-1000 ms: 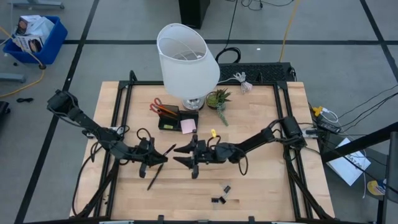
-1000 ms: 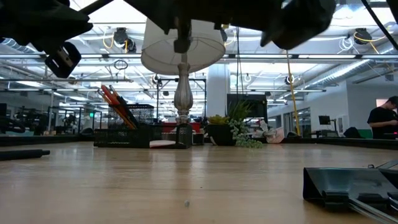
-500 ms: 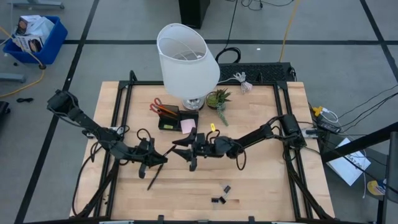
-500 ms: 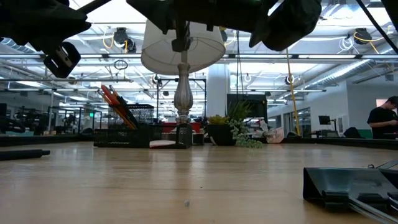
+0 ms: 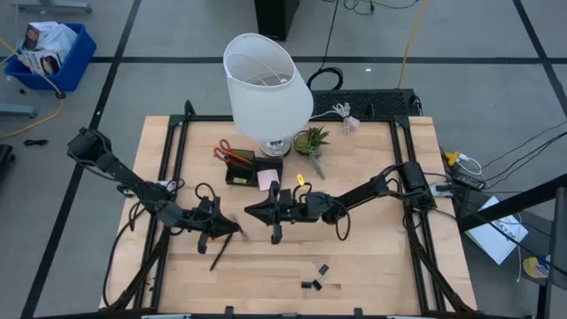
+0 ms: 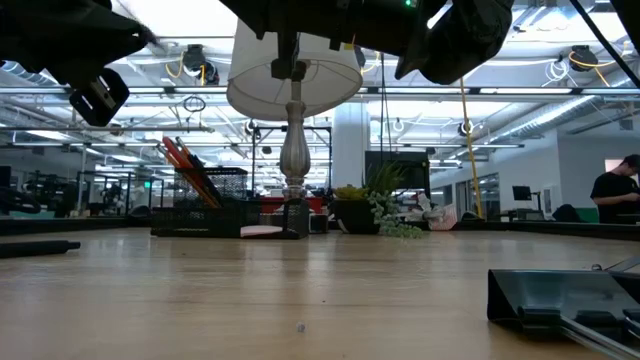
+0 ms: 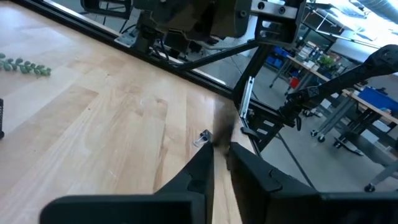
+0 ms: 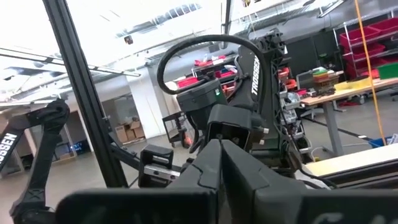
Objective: Pick and place office supplies into organizer
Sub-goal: Put the black pen into the black desk organizer
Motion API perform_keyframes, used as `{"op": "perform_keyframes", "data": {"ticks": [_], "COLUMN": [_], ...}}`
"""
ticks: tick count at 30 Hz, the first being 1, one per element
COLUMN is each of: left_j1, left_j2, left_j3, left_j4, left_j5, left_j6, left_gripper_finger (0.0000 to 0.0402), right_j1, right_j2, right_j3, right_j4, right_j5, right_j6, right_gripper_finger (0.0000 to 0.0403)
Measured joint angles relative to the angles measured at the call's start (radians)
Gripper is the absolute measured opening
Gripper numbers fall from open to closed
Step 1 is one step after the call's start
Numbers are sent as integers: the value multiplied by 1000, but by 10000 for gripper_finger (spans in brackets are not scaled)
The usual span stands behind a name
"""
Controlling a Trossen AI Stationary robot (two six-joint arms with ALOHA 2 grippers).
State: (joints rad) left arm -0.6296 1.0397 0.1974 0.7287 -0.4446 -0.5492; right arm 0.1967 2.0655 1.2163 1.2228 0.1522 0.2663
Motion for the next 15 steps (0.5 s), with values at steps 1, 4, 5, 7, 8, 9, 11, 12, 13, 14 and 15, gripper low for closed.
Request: {"op": "perform_keyframes", "data": {"ticks": [1, 4, 5, 7, 8, 9, 11, 12, 13, 14, 15], "left_j1": [0, 0, 0, 1, 2, 2, -3, -9, -14, -17, -16], "left_j2": [0, 0, 0, 0, 0, 0, 0, 0, 0, 0, 0], "left_j3": [0, 0, 0, 0, 0, 0, 0, 0, 0, 0, 0], "left_j4": [0, 0, -1, -2, -3, -9, -18, -18, -15, -13, -14], "left_j5": [0, -1, -2, -6, -6, -6, -4, -1, -1, -1, -1], "left_j6": [2, 18, 21, 16, 16, 10, -6, 5, 18, 23, 21], "left_gripper_finger": [44, 20, 9, 4, 4, 3, 2, 2, 2, 2, 2], "right_j1": [0, 0, 1, 1, 1, 4, 8, 14, 18, 22, 26], "right_j2": [0, 0, 0, 0, -4, -13, -34, -47, -59, -73, -87], "right_j3": [0, 0, 0, 0, -1, -6, -12, -16, -16, -17, -18], "right_j4": [0, -1, -1, 0, -2, -9, -7, -9, -22, -54, -99], "right_j5": [1, 3, 4, 2, -1, -14, -50, -50, -48, -48, -51], "right_j6": [-1, -28, -37, -44, -49, -51, -62, -75, -87, -97, -108], "right_gripper_finger": [8, 2, 1, 4, 5, 5, 5, 3, 2, 1, 2]}}
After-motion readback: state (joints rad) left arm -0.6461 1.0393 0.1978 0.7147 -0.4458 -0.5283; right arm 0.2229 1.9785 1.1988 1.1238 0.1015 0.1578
